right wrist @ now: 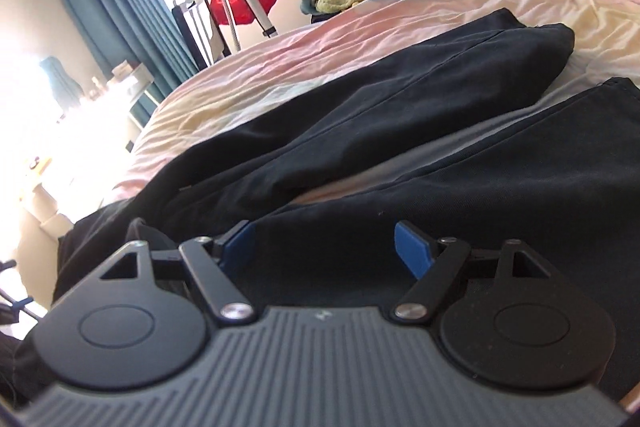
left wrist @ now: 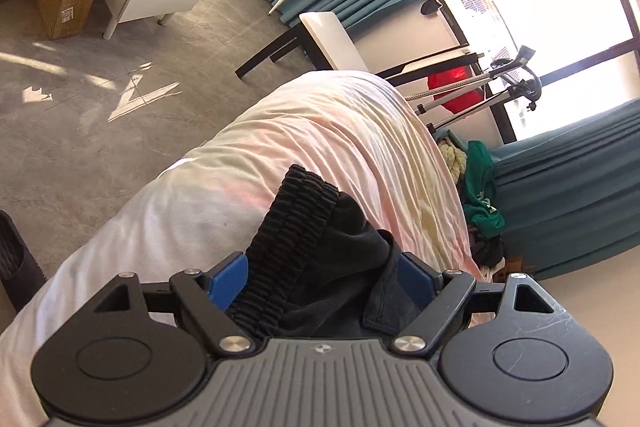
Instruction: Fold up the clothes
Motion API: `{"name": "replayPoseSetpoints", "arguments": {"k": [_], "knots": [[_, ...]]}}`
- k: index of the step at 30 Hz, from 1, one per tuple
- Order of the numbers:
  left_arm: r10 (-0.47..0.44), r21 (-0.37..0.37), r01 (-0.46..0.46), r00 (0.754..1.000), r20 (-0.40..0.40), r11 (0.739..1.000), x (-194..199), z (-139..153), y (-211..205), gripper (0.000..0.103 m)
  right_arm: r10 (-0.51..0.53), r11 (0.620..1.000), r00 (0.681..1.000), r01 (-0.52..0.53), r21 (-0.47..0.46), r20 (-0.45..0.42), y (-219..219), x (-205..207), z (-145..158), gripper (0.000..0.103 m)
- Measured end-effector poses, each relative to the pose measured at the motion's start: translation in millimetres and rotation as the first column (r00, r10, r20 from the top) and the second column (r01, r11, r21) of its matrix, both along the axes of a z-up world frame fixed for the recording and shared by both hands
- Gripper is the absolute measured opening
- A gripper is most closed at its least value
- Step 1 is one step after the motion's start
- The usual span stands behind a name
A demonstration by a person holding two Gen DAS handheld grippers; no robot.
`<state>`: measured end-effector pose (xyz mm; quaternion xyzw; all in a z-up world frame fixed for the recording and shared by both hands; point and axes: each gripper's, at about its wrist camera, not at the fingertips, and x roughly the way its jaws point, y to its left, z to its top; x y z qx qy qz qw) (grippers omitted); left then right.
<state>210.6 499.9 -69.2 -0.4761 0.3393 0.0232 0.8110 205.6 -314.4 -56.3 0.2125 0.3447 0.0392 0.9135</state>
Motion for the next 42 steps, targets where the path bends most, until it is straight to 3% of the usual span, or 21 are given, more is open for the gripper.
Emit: {"name": "replayPoseSetpoints", "arguments": {"k": [7, 9, 11, 16, 20, 21, 25, 29, 32, 34, 35, 36, 42], "knots": [[-0.018, 0.174, 0.030, 0.997, -0.072, 0.984, 78, -26, -2, 0.080, -0.033, 0.998, 0.998, 0.031, -0.049, -0.055, 8, 17, -25, 0.079], [-0.064, 0.154, 0.077, 0.994, -0.091, 0.985, 90, -32, 1, 0.068, -0.033, 0.998, 0.998, 0.029, -0.054, -0.060, 10, 22, -29, 0.079], [-0.100, 0.108, 0.108, 0.992, -0.071, 0.988, 95, -36, 3, 0.063, -0.026, 0.999, 0.997, 0.022, -0.048, -0.067, 12, 26, -31, 0.079], [-0.200, 0.035, 0.200, 0.979, 0.023, 0.979, 100, -39, -8, 0.066, -0.031, 1.000, 0.994, 0.031, 0.000, -0.102, 12, 32, -39, 0.079], [-0.318, -0.104, 0.337, 0.934, 0.165, 0.936, 103, -47, -25, 0.064, -0.039, 0.999, 0.992, 0.042, 0.019, -0.120, 9, 28, -43, 0.078], [-0.341, -0.095, 0.360, 0.924, 0.174, 0.928, 105, -47, -34, 0.064, -0.041, 0.999, 0.992, 0.044, 0.022, -0.122, 9, 27, -43, 0.078], [-0.389, -0.051, 0.394, 0.917, 0.084, 0.918, 125, -53, -70, 0.065, -0.054, 0.998, 0.991, 0.058, 0.033, -0.125, 9, 25, -45, 0.078], [-0.301, 0.000, 0.301, 0.953, -0.016, 0.953, 143, -57, -85, 0.061, -0.052, 0.998, 0.990, 0.055, 0.015, -0.131, 13, 26, -48, 0.078], [-0.200, 0.117, 0.206, 0.978, -0.064, 0.971, 148, -48, -90, 0.035, -0.054, 0.999, 0.990, 0.053, -0.007, -0.131, 16, 27, -49, 0.078], [-0.158, 0.168, 0.166, 0.986, -0.060, 0.972, 148, -40, -93, 0.029, -0.050, 0.998, 0.990, 0.047, -0.031, -0.131, 20, 27, -50, 0.079], [-0.143, 0.193, 0.151, 0.988, -0.055, 0.970, 146, -36, -95, 0.018, -0.046, 0.998, 0.990, 0.040, -0.048, -0.130, 22, 27, -50, 0.079], [-0.132, 0.217, 0.139, 0.990, -0.048, 0.966, 144, -31, -97, 0.014, -0.038, 0.997, 0.991, 0.029, -0.073, -0.130, 25, 27, -51, 0.079], [-0.062, 0.311, 0.044, 0.997, 0.046, 0.949, 121, 15, -91, 0.008, -0.028, 0.991, 0.992, 0.012, -0.130, -0.126, 32, 25, -50, 0.079]]}}
